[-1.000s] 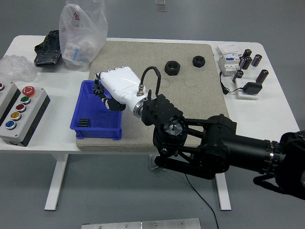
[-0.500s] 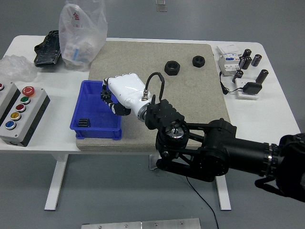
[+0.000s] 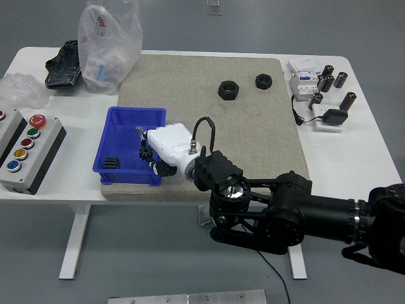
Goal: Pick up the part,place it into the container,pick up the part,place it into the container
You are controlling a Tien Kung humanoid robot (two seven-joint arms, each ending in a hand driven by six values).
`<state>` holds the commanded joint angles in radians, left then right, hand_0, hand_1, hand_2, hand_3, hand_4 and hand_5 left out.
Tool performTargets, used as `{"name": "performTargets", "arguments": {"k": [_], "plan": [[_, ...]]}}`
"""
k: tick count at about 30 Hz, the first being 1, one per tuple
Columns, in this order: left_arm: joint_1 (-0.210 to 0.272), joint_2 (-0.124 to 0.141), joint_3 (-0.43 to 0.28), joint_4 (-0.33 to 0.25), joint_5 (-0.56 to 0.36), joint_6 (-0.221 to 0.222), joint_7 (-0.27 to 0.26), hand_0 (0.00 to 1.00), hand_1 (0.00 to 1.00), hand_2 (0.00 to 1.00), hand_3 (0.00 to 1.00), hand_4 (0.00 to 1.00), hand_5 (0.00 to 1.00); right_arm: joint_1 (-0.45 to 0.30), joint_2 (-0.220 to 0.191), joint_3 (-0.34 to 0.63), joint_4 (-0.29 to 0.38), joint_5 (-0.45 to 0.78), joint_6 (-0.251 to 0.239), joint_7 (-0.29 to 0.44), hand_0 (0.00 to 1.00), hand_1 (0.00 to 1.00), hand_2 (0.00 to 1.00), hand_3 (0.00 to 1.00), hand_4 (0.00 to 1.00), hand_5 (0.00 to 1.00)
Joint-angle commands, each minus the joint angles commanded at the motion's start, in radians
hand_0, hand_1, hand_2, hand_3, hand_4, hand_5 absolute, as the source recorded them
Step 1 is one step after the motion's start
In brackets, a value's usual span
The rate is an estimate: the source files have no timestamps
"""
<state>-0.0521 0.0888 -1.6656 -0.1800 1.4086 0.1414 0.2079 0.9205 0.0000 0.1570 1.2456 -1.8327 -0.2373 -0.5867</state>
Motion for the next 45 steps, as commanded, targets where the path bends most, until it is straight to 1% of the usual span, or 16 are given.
{"name": "performTargets", "arguments": {"k": [1, 2, 7, 8, 13, 14, 19, 20, 21, 26, 28, 31, 35, 38, 42, 45], "plan": [[0.0, 0.0, 0.0, 0.0, 0.0, 0.0, 0.0, 0.72, 0.571, 0.553, 0.64, 0.695, 0.479, -0.002, 0.0, -0.002, 0.0, 0.004, -0.006, 0.004, 0.208, 0.297, 0.227, 0.696, 0.348, 0.053], [0.0, 0.0, -0.001, 0.0, 0.001, 0.0, 0.0, 0.719, 0.571, 0.552, 0.64, 0.695, 0.48, -0.003, 0.0, -0.004, 0.001, 0.007, -0.013, 0.008, 0.199, 0.294, 0.239, 0.721, 0.419, 0.332], [-0.001, -0.001, -0.018, 0.0, 0.024, 0.0, 0.007, 0.719, 0.571, 0.552, 0.64, 0.695, 0.48, -0.009, 0.0, -0.006, 0.008, -0.001, -0.027, 0.014, 0.199, 0.294, 0.239, 0.721, 0.419, 0.332], [-0.001, 0.0, -0.021, 0.0, 0.027, 0.001, 0.007, 0.719, 0.571, 0.553, 0.64, 0.692, 0.479, -0.009, 0.0, -0.005, 0.009, -0.003, -0.025, 0.012, 0.204, 0.296, 0.246, 0.855, 0.775, 0.57], [-0.001, 0.001, -0.028, 0.0, 0.034, 0.001, 0.009, 0.719, 0.571, 0.553, 0.64, 0.692, 0.479, -0.01, 0.0, -0.003, 0.011, -0.012, -0.008, -0.001, 0.204, 0.296, 0.246, 0.855, 0.775, 0.57], [-0.001, 0.0, -0.028, 0.0, 0.034, 0.001, 0.008, 0.719, 0.571, 0.553, 0.64, 0.692, 0.48, -0.01, 0.0, -0.002, 0.012, -0.013, -0.006, -0.003, 0.205, 0.295, 0.248, 0.883, 0.905, 0.65], [-0.001, 0.0, -0.03, 0.0, 0.037, 0.001, 0.009, 0.719, 0.571, 0.553, 0.64, 0.692, 0.48, -0.011, 0.0, 0.007, 0.016, -0.029, -0.002, -0.018, 0.205, 0.295, 0.248, 0.883, 0.905, 0.65], [-0.001, 0.0, -0.03, 0.0, 0.037, 0.0, 0.008, 0.719, 0.571, 0.552, 0.64, 0.692, 0.482, -0.012, 0.0, 0.015, 0.018, -0.036, -0.001, -0.022, 0.201, 0.292, 0.236, 0.888, 0.954, 0.689], [0.0, 0.0, -0.031, 0.0, 0.038, 0.001, 0.008, 0.719, 0.571, 0.552, 0.64, 0.692, 0.482, -0.014, 0.0, 0.025, 0.021, -0.044, 0.001, -0.025, 0.201, 0.292, 0.236, 0.888, 0.954, 0.689], [0.003, -0.001, -0.035, 0.0, 0.042, 0.0, 0.008, 0.719, 0.571, 0.552, 0.64, 0.692, 0.481, -0.03, -0.005, 0.133, 0.068, -0.124, 0.018, -0.05, 0.204, 0.294, 0.238, 0.887, 0.953, 0.691], [0.004, -0.001, -0.036, 0.0, 0.042, 0.0, 0.006, 0.719, 0.571, 0.552, 0.64, 0.692, 0.481, -0.042, -0.022, 0.182, 0.092, -0.155, 0.019, -0.053, 0.204, 0.294, 0.238, 0.887, 0.953, 0.691], [0.005, 0.002, -0.035, 0.0, 0.036, 0.001, 0.002, 0.719, 0.571, 0.552, 0.64, 0.692, 0.481, -0.077, -0.071, 0.279, 0.148, -0.21, 0.009, -0.047, 0.204, 0.294, 0.238, 0.887, 0.953, 0.691], [0.007, 0.003, -0.036, 0.0, 0.035, 0.001, 0.001, 0.719, 0.571, 0.552, 0.64, 0.691, 0.483, -0.142, -0.131, 0.413, 0.214, -0.256, -0.04, -0.023, 0.207, 0.295, 0.238, 0.88, 0.956, 0.694], [0.007, 0.003, -0.034, 0.0, 0.031, 0.002, 0.0, 0.719, 0.571, 0.552, 0.641, 0.69, 0.483, -0.201, -0.172, 0.511, 0.247, -0.219, -0.099, 0.028, 0.207, 0.303, 0.261, 0.861, 0.966, 0.706], [0.004, 0.001, -0.034, 0.0, 0.037, 0.0, 0.004, 0.719, 0.571, 0.552, 0.641, 0.69, 0.483, -0.287, -0.208, 0.639, 0.229, -0.099, -0.191, 0.131, 0.207, 0.303, 0.261, 0.861, 0.966, 0.706], [-0.004, 0.002, -0.03, 0.0, 0.036, -0.001, 0.0, 0.719, 0.571, 0.552, 0.641, 0.689, 0.484, -0.353, -0.228, 0.722, 0.203, 0.015, -0.249, 0.231, 0.212, 0.313, 0.281, 0.836, 0.951, 0.704]]}}
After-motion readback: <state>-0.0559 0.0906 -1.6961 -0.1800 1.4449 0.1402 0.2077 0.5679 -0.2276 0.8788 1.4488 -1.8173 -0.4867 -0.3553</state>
